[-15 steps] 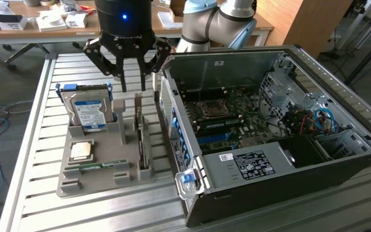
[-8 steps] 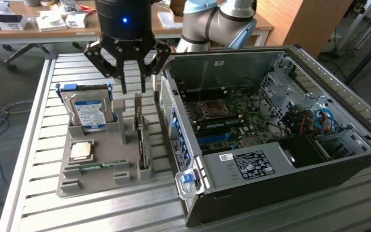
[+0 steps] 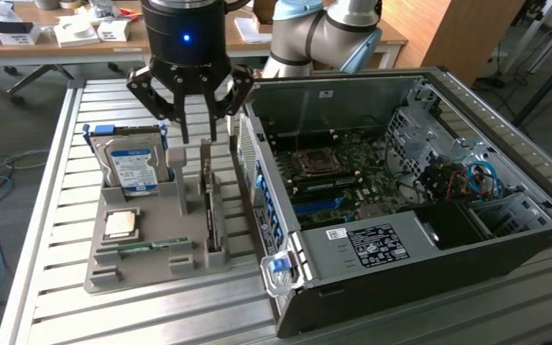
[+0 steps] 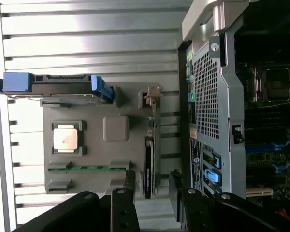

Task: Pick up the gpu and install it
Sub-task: 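Pick up the gpu and move the gpu toward the slot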

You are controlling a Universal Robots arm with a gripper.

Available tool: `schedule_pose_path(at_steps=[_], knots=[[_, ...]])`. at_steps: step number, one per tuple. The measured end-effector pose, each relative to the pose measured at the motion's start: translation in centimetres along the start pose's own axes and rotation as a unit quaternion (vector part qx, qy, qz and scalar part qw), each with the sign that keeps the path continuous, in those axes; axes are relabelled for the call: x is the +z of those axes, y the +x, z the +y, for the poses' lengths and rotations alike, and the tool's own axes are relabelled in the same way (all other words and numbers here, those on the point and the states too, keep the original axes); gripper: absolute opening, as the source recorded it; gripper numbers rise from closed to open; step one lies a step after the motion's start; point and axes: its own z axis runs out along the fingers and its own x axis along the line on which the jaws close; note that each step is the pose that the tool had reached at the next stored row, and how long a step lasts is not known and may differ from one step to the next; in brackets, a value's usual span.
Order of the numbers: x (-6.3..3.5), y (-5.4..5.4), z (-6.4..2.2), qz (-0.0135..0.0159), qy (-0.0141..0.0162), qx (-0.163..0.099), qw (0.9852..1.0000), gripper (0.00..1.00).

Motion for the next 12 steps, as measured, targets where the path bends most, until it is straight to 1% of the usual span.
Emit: schedule_pose_path(at_steps=[12], knots=[[1.66,0.0,-0.07,0.0,0.0,0.0,1.0,0.42]])
